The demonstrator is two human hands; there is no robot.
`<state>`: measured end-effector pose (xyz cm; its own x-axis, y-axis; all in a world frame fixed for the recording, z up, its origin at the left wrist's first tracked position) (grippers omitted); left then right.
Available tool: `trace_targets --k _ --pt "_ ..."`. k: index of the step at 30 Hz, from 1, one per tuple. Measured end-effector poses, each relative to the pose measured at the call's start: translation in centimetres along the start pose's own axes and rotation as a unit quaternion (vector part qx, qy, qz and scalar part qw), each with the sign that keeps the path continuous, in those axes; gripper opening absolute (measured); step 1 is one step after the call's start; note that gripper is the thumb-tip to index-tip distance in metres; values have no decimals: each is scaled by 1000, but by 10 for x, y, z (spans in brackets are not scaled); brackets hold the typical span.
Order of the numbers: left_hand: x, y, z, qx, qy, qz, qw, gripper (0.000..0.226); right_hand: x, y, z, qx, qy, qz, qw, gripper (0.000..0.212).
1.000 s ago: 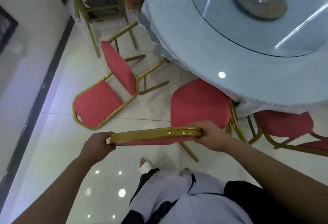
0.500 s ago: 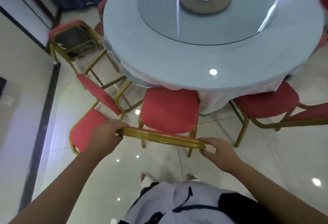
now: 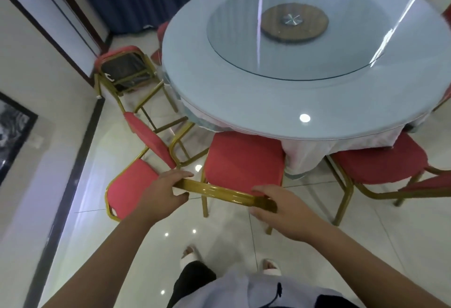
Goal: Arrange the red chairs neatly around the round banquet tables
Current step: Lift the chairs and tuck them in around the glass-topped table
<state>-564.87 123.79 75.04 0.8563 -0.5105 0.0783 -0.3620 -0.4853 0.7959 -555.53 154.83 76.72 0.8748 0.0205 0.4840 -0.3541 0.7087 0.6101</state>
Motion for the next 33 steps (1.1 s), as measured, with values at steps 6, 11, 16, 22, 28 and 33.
trace_targets --k 6,11,16,22,28,33 --pt "48 36 65 111 75 -74 988 56 -32 -39 125 35 70 -15 997 42" --pt "108 73 143 204 184 -134 952 53 -93 -121 227 185 109 52 975 62" --pt "166 127 218 230 259 -169 923 56 -143 -184 305 126 50 100 986 66" --pt "193 177 295 246 313 -191 897 53 -201 -232 354 68 -21 147 987 62" --pt "166 221 382 252 343 -165 890 55 -289 -268 403 45 -77 145 985 63" --pt "127 271 446 242 371 -91 892 53 -353 -285 457 15 -121 138 983 67"
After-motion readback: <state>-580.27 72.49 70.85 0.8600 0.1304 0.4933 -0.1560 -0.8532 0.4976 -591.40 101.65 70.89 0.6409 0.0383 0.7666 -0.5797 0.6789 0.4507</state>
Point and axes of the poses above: each hand's wrist, its own x-axis away from the middle knuckle, its own y-axis out of the back of the hand, z = x × y, the point moved 1 cm from there along -x, towards the middle knuckle, and after that the axes turned 14 degrees about -y, right-handed, at the moved point
